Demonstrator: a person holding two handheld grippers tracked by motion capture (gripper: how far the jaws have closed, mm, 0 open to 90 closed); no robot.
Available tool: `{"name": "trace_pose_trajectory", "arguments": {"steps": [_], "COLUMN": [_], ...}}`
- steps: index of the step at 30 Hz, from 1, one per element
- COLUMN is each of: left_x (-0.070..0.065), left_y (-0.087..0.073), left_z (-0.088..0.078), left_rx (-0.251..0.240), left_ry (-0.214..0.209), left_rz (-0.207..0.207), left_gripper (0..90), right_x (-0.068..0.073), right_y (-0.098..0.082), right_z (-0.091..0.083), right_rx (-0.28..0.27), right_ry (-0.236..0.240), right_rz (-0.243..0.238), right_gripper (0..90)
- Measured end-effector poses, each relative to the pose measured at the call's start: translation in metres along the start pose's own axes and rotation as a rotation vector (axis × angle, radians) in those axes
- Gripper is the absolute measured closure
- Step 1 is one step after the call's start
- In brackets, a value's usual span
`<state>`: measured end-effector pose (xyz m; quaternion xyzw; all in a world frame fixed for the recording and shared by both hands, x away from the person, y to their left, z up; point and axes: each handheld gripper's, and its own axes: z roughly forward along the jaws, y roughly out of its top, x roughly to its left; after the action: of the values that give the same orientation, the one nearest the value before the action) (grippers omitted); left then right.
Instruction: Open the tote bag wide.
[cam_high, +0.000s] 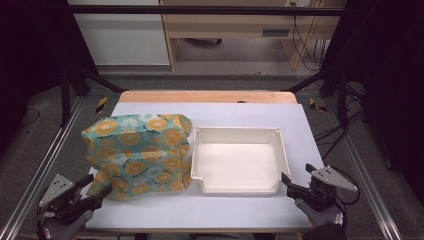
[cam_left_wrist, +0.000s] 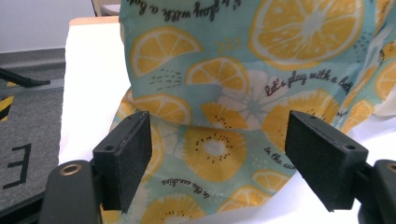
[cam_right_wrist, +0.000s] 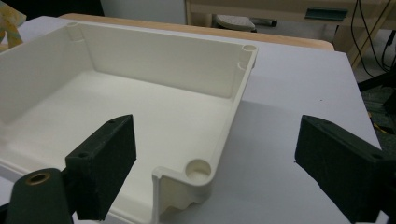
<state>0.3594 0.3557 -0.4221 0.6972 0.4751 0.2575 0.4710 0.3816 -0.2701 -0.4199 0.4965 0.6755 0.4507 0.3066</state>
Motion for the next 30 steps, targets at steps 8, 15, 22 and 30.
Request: {"name": "trace_pose_trajectory", "arguments": {"steps": [8,15,22,30], "left_x": [-0.002,-0.003,-0.006,-0.007], "left_y": [0.004,0.007,0.012,0.018], "left_z": [-0.003,-0.006,-0.009,-0.012], "left_rx": [-0.017,-0.029,-0.038,-0.055], "left_ry": [-0.010,-0.011,-0.017,-0.014], "left_rz": [0.001,-0.002,0.006,0.008], "left_gripper": [23.2,23.2,23.1,23.2], "right_x": [0.008,0.017,0.025,0.032], "right_y": [0.006,0.011,0.015,0.019], "right_z": [-0.002,-0.002,0.001,0.005], "right_rx": [-0.015,-0.029,-0.022,-0.025], "right_ry": [0.017,0.038,0.066,0.076], "right_rz": [-0.004,-0.004,-0.003,-0.007], "right_gripper": [16.3,19.3,20.6,21.6]}}
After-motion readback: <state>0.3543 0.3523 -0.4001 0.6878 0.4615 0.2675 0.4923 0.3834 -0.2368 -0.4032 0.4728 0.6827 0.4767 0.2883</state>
